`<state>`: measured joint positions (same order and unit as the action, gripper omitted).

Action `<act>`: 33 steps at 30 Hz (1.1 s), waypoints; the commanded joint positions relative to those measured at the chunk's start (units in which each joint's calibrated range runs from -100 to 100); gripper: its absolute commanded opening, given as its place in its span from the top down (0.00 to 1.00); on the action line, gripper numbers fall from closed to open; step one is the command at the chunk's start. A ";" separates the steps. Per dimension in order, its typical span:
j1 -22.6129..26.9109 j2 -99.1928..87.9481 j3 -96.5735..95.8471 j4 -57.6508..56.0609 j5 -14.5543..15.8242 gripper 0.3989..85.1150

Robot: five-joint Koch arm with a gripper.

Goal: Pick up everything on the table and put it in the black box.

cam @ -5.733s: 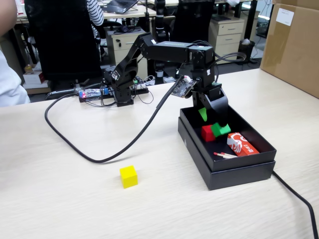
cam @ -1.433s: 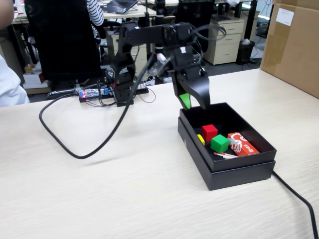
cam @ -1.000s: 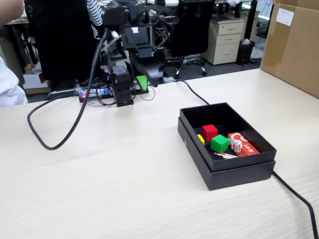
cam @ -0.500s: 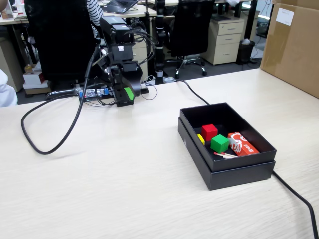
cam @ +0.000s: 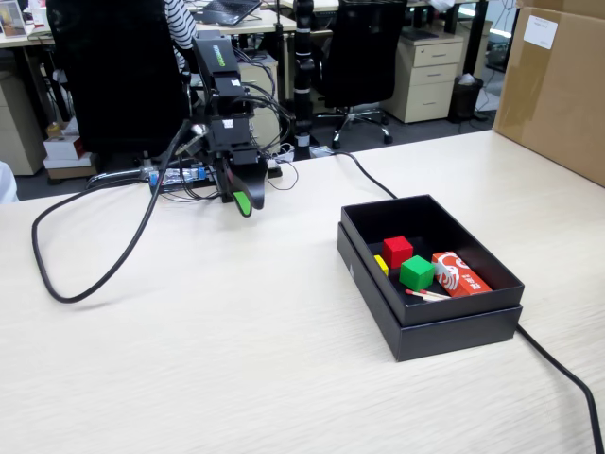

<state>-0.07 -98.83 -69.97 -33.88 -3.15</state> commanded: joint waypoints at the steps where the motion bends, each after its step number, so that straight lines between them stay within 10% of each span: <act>1: -0.05 -1.17 -2.65 9.30 -1.81 0.39; 17: -0.63 -1.17 -26.41 37.46 -5.32 0.40; 33: -2.05 -1.17 -27.49 35.39 0.59 0.45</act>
<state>-1.83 -99.87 -96.35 4.45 -3.74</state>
